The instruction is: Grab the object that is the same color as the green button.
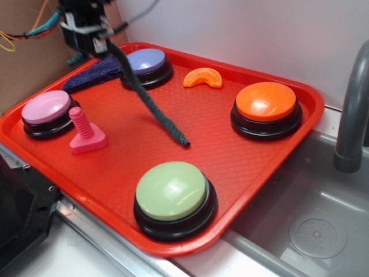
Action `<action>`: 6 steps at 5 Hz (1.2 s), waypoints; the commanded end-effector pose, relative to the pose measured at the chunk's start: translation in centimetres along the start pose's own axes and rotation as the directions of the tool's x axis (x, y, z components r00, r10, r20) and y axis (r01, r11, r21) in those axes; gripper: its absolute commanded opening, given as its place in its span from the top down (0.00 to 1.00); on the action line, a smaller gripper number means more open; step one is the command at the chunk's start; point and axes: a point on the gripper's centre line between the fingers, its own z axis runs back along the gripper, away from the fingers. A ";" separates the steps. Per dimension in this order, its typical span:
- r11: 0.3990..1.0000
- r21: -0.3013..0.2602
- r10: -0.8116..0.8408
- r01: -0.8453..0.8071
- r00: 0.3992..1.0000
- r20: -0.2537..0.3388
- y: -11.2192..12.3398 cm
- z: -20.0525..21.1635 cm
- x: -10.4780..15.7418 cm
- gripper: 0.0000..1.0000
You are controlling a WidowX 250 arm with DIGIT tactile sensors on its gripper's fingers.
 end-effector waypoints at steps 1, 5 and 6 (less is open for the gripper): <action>1.000 -0.002 -0.019 0.020 0.985 0.172 -0.9 6.2 -3.6 1.00; 0.998 0.070 -0.019 0.007 0.984 0.176 -0.1 8.2 -5.3 1.00; 0.997 0.082 -0.012 -0.003 0.984 0.175 -0.2 8.0 -5.2 0.89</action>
